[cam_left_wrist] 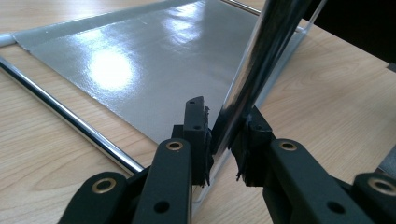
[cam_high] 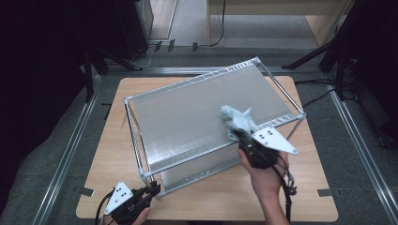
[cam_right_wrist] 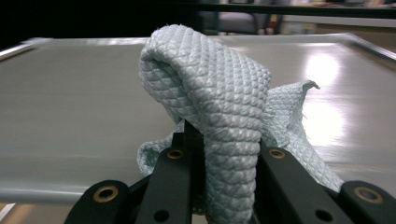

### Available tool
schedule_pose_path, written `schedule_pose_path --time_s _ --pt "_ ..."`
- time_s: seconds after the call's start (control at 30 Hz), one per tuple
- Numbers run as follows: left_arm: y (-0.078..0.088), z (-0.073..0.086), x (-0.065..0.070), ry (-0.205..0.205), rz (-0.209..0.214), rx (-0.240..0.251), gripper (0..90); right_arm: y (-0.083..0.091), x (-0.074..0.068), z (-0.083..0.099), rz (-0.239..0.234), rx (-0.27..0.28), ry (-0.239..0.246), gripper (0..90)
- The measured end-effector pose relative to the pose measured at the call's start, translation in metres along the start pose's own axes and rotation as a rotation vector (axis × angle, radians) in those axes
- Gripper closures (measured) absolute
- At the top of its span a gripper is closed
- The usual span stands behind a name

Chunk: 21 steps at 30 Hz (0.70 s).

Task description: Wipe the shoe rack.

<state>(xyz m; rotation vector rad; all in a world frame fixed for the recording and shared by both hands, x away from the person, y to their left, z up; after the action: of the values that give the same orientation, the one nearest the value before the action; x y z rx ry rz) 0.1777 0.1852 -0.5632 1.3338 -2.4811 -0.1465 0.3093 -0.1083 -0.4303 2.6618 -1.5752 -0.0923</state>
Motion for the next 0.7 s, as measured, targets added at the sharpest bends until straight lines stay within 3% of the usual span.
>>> schedule_pose_path --time_s 0.27,0.37,0.4,0.47,0.53,0.7 --pt "0.001 0.0 -0.003 0.007 -0.01 0.005 76.4 0.013 0.08 -0.007 0.214 0.003 -0.017 77.7" --pt "0.001 0.0 -0.004 0.011 -0.012 0.007 76.3 0.018 0.103 -0.009 0.293 0.019 -0.055 77.1" --pt "0.001 0.0 -0.004 0.011 -0.011 0.006 76.3 0.019 0.108 -0.008 0.299 0.022 -0.077 77.2" --pt "0.001 0.0 -0.004 0.011 -0.012 0.006 76.2 0.019 0.109 -0.006 0.285 0.025 -0.111 77.7" --pt "0.001 0.0 -0.004 0.012 -0.014 0.007 76.3 0.019 0.102 -0.005 0.274 0.023 -0.1 77.9" --pt "0.001 0.0 -0.003 0.011 -0.016 0.006 76.3 0.015 0.057 -0.003 0.169 0.005 -0.073 78.4"
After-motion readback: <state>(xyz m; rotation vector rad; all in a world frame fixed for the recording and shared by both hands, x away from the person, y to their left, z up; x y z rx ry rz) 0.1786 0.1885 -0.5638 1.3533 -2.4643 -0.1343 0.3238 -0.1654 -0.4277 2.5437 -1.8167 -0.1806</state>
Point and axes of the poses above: each handheld gripper's, and its own axes: y roughly backward along the jaws, z roughly out of its underside, x roughly to its right, the point moved 7 cm from there along -y, roughly forward along the jaws, and after that the axes turned 11 degrees about x, right-handed, at the moved point
